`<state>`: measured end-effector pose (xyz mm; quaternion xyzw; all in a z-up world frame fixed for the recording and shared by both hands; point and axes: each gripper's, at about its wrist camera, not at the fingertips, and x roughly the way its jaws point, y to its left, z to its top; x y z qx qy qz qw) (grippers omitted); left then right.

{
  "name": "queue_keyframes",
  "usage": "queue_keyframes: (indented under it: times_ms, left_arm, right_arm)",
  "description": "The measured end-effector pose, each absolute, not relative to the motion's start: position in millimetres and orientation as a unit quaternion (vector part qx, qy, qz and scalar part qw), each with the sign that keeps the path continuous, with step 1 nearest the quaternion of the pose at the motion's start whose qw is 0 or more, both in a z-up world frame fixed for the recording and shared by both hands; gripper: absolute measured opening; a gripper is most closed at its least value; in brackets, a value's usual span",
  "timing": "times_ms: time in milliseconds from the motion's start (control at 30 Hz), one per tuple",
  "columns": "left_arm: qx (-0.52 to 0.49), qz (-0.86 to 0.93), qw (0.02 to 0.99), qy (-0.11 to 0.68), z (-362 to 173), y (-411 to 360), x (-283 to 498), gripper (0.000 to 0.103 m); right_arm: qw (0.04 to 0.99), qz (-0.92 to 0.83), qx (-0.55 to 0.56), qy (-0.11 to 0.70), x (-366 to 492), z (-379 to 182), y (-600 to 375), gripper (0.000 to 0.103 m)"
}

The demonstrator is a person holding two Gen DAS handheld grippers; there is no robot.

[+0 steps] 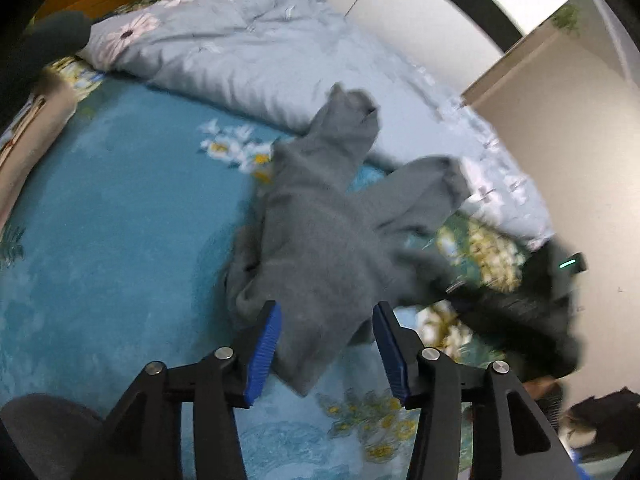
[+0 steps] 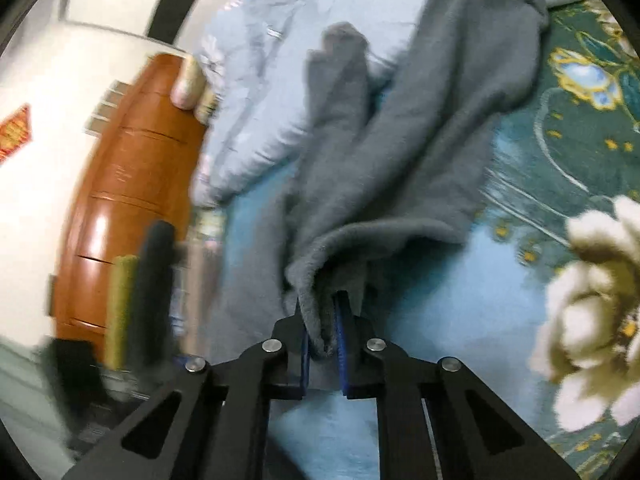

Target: Fold clothes

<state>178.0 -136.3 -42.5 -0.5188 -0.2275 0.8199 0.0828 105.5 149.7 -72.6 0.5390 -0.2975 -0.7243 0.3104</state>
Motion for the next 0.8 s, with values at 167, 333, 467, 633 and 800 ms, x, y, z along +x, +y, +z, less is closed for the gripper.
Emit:
queue_keyframes:
  times_ms: [167, 333, 467, 633, 800]
  left_arm:
    - [-0.517, 0.811, 0.085, -0.260, -45.2, -143.6, 180.8, 0.052]
    - [-0.487, 0.812, 0.158, -0.281, -17.0, -121.2, 176.4, 0.053]
    - [-0.485, 0.809, 0.176, -0.283, -9.5, -101.0, 156.3, 0.059]
    - [-0.483, 0.811, 0.164, -0.287, -18.3, -93.4, 145.2, 0.052]
    - [-0.488, 0.821, 0.143, -0.261, -20.8, -91.5, 140.0, 0.004]
  right_arm:
    - [0.353, -0.725, 0.487, -0.336, 94.9, -34.0, 160.7, 0.010]
    - [0.386, -0.728, 0.467, -0.319, 97.3, -8.2, 152.2, 0.010]
    - [0.408, -0.728, 0.466, -0.295, 107.8, 2.3, 141.6, 0.011]
    - [0.407, -0.727, 0.470, -0.291, 115.9, 0.4, 139.3, 0.011]
    - [0.396, -0.732, 0.472, -0.290, 115.0, 2.8, 137.9, 0.011]
